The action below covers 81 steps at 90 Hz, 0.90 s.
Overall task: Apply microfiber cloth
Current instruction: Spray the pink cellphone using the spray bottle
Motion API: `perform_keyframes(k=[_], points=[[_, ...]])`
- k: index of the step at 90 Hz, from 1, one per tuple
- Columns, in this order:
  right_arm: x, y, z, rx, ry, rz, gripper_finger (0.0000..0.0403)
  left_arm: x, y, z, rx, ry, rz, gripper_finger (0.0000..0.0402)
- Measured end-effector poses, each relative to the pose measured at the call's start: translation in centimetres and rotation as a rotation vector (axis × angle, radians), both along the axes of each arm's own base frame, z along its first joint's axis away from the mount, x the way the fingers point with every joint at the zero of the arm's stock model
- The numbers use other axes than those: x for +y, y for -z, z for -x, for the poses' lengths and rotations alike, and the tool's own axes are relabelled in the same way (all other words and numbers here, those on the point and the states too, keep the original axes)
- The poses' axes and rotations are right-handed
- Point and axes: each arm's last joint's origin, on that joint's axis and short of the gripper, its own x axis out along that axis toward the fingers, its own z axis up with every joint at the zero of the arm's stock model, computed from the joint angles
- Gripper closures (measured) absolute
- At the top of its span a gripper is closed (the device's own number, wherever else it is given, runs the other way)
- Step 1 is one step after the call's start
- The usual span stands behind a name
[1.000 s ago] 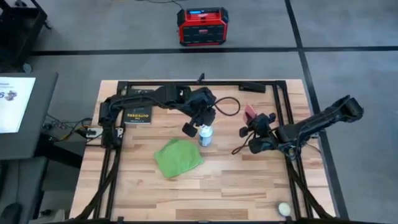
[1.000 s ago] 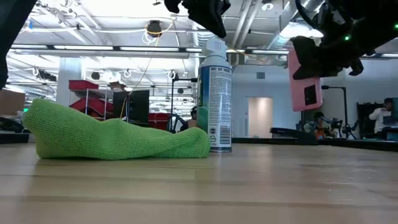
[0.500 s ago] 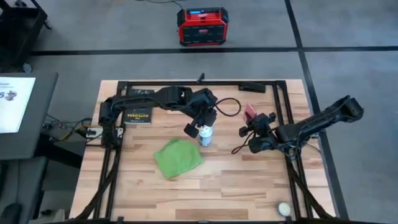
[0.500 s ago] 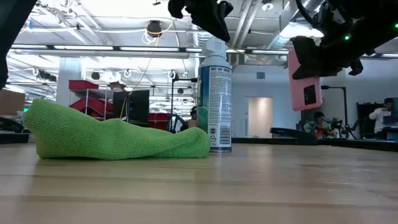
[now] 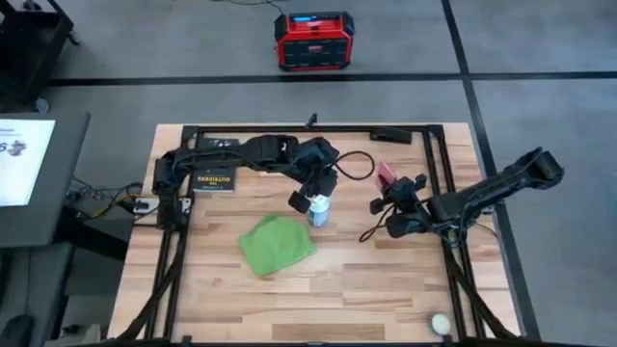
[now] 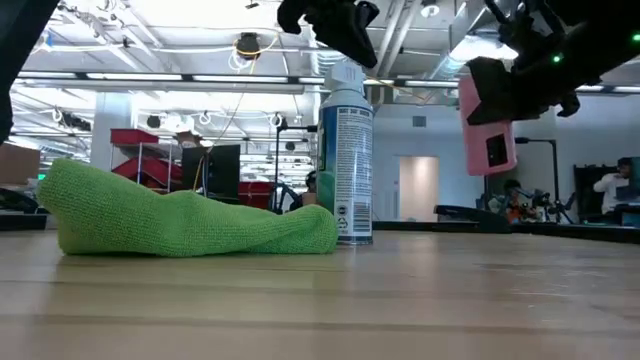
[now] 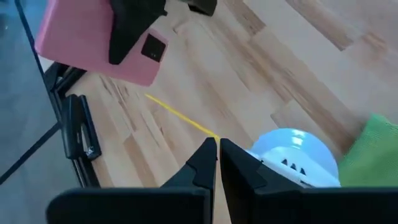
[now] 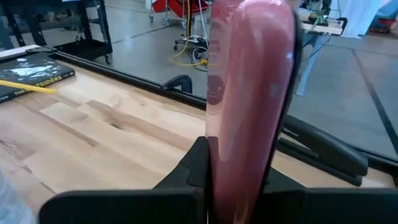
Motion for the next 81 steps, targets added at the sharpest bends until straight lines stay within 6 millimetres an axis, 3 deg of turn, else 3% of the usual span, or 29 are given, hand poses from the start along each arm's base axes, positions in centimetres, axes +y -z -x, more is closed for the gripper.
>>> perform_keyframes(k=[34,81], points=[[-0.9,0.2,0.1,0.022,0.047,0.003,0.0391,0.3,0.1,0.2,0.019,-0.021,0.013,0.0402],[-1.2,0.3,0.2,0.021,0.062,-0.009,0.0391,0.3,1.7,-0.1,0.031,0.002,0.018,0.0401]])
